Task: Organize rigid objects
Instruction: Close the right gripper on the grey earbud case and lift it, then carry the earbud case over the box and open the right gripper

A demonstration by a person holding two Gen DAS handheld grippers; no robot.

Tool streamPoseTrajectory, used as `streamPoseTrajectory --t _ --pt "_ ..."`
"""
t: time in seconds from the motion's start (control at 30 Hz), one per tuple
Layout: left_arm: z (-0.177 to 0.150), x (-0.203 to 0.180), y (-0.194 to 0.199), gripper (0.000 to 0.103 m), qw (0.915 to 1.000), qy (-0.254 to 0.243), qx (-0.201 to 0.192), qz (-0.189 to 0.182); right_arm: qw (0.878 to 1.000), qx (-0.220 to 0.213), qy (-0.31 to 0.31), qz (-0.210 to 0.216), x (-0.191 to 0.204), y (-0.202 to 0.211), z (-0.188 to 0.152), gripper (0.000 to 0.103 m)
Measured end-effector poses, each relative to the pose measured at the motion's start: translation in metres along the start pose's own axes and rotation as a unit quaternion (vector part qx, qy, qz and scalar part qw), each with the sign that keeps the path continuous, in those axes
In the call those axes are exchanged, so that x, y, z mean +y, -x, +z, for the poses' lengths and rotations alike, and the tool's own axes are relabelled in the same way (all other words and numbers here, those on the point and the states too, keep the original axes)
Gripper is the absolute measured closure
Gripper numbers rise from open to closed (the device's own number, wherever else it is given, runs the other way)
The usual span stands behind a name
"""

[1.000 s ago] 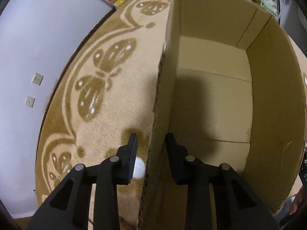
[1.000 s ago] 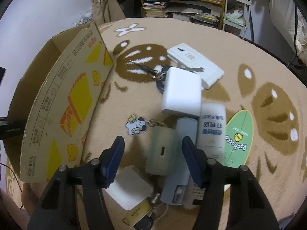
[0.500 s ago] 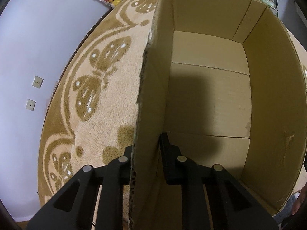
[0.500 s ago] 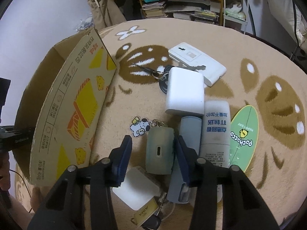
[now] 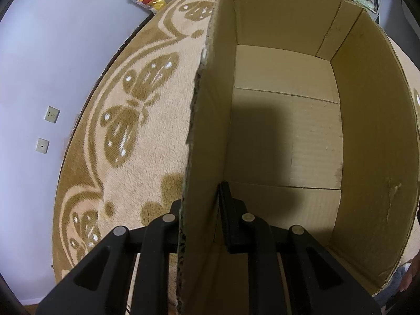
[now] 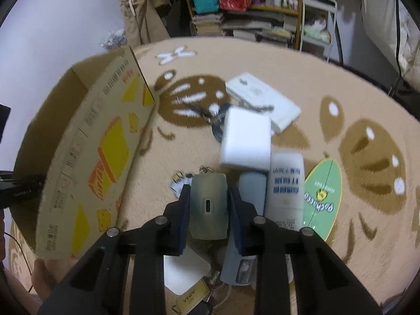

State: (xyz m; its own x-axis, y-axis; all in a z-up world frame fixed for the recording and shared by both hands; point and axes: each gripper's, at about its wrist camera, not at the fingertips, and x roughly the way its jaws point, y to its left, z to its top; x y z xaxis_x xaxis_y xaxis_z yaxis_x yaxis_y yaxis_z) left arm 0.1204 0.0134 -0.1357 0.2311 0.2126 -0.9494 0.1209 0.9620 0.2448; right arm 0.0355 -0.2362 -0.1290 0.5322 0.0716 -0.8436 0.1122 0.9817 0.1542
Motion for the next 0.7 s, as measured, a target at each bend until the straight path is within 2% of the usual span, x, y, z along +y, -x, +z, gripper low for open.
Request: streamPoseTrajectory --t 0.3,0.47,0.7 --pt "0.001 -0.002 0.002 0.088 1.0000 -0.002 -0.002 0.005 0.994 -0.084 0.034 0.052 0.033 0.042 0.038 0.074" --pt "0.001 -0.002 0.002 0.088 1.0000 0.000 -0.002 0.005 0.986 -0.132 0.056 0.082 0.056 0.059 0.063 0.074" --pt "0.000 0.001 0.003 0.088 1.0000 0.004 -0.004 -0.001 0.971 -0.180 0.089 0.128 0.088 0.082 0.071 0.074"
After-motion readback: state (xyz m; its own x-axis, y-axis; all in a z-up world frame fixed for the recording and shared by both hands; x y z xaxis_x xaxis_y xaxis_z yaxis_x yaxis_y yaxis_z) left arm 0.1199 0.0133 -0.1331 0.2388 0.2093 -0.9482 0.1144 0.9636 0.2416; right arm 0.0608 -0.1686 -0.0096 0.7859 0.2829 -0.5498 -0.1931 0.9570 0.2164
